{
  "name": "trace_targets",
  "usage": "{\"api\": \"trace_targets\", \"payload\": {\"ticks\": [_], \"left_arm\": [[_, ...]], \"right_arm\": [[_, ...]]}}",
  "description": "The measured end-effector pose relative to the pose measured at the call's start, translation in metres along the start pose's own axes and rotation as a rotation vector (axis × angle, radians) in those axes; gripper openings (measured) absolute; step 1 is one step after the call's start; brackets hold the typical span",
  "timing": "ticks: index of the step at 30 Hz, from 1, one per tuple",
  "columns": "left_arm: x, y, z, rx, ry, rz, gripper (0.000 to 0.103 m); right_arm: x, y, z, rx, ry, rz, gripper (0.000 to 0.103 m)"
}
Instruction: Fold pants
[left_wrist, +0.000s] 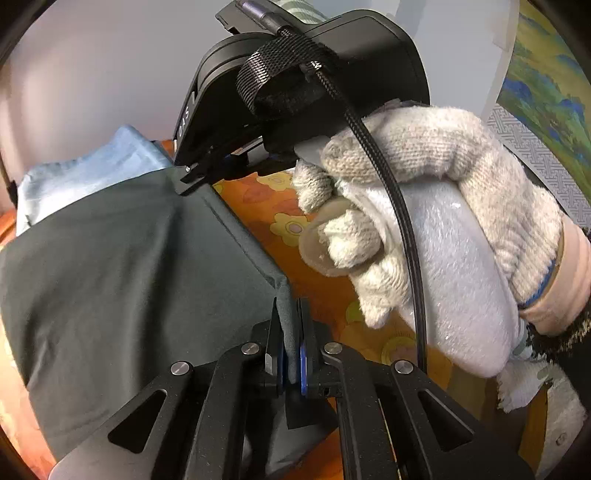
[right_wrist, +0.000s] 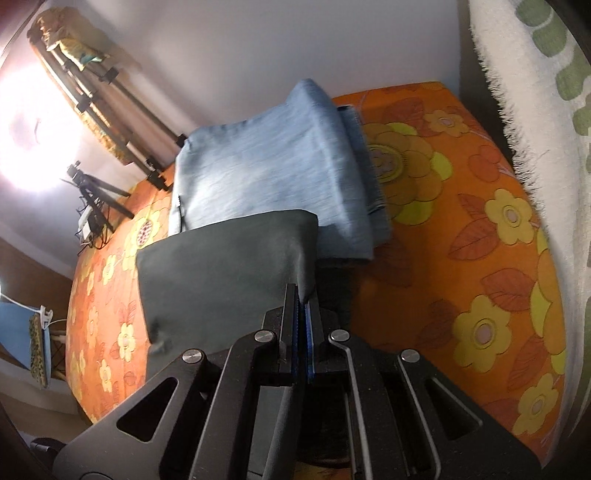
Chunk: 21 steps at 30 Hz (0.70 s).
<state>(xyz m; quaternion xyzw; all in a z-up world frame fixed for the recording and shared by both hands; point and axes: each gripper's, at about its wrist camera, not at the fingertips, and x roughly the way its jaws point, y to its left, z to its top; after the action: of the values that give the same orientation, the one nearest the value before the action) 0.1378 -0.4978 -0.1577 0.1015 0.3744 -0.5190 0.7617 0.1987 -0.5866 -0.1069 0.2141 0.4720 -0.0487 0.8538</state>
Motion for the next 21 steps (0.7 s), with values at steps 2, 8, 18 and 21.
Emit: {"api": "trace_targets", "payload": {"ticks": [2, 8, 18, 21], "left_arm": [[0.006, 0.0, 0.001, -0.018, 0.024, -0.006, 0.004], [-0.005, -0.016, -0.007, 0.06, 0.076, -0.019, 0.025], [-0.07, 0.013, -0.033, 0.084, 0.052, 0.041, 0.035], [-0.094, 0.036, -0.041, 0.031, 0.038, 0.084, 0.035]], "right_arm": [[0.003, -0.005, 0.001, -0.005, -0.004, 0.006, 0.003], [0.017, -0.009, 0.004, -0.034, -0.021, -0.058, 0.006], [-0.038, -0.022, 0.001, 0.027, -0.148, -0.056, 0.034], [-0.057, -0.015, -0.008, 0.017, -0.166, -0.018, 0.034]]}}
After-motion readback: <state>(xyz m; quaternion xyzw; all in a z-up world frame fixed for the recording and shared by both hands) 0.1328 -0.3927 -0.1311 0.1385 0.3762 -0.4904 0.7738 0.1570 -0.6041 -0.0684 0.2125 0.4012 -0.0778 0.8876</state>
